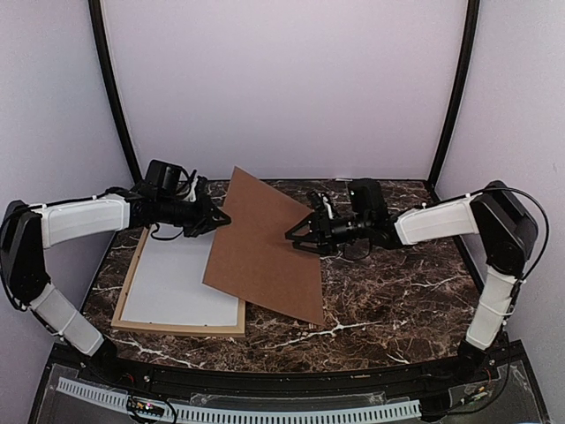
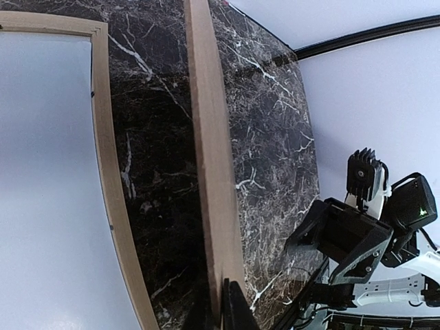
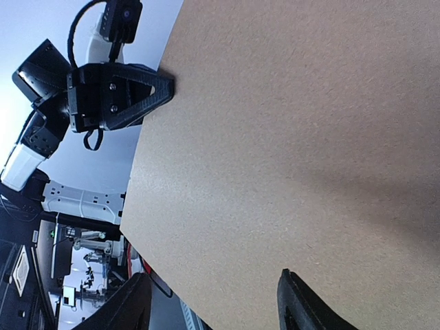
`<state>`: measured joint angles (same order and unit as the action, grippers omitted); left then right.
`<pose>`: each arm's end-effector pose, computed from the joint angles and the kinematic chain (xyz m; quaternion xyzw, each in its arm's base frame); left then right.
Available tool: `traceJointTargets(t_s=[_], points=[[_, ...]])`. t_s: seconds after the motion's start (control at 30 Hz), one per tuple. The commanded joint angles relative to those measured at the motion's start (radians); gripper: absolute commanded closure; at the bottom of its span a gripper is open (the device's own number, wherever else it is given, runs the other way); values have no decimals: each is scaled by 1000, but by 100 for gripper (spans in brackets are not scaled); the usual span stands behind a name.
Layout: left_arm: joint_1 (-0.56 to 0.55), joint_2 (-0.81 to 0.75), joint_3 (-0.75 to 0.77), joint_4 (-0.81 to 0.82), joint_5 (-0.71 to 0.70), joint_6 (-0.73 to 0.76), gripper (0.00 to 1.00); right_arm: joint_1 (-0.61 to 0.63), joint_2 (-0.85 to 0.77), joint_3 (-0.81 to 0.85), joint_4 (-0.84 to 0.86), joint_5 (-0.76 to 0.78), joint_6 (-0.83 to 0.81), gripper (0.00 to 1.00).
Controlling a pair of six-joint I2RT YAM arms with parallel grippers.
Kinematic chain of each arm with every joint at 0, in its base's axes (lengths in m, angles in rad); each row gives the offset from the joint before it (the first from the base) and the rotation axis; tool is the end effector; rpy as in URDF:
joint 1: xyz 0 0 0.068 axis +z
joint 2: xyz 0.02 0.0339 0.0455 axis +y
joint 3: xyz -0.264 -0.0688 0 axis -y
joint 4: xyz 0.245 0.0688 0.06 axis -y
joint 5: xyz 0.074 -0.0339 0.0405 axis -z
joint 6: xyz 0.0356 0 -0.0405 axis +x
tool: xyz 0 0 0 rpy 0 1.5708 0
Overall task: Put the photo into the frame
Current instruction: Pick up the backboard from the center of the board.
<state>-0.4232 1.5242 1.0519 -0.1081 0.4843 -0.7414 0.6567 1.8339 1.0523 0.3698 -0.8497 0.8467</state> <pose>0.3045 -0.1553 0.2613 -0.0228 0.8615 -0.4299 0.2693 0.2959 0.2618 0.1994 -0.1524 0.7803 0.5927 0.1290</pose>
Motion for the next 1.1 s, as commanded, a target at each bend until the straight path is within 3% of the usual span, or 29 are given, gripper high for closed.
traceJointTargets(t_s=[0.0, 0.27, 0.57, 0.8, 1.07], points=[[44, -106, -61, 117, 77, -18, 100, -26, -111, -8, -79, 44, -86, 36], [213, -244, -153, 220, 269, -97, 100, -36, -222, 27, -281, 167, -203, 32], [406, -371, -159, 216, 423, -153, 100, -20, -153, 71, -412, 380, -238, 32], [562, -433, -36, -9, 388, -32, 100, 56, -46, 148, -487, 587, -255, 32], [600, -448, 111, -180, 222, 70, 100, 184, 107, 293, -514, 646, -247, 31]])
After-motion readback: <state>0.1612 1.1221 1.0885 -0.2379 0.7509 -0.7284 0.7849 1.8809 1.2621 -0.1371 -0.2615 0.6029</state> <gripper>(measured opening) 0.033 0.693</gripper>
